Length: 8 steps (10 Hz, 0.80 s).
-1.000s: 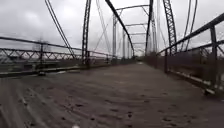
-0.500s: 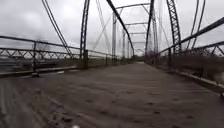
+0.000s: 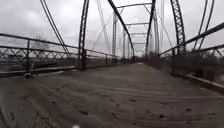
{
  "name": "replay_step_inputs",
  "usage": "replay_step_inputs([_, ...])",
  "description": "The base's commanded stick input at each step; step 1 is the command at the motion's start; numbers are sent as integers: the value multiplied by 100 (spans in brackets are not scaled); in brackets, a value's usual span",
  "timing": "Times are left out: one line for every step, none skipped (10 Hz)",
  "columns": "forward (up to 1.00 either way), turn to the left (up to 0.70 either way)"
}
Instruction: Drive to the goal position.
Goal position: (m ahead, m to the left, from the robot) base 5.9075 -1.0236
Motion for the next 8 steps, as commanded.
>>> replay_step_inputs([70, 0])
replay_step_inputs([70, 0])
replay_step_inputs([70, 0])
replay_step_inputs([70, 0])
replay_step_inputs([70, 0])
replay_step_inputs([70, 0])
replay_step_inputs([70, 0])
replay_step_inputs([70, 0])
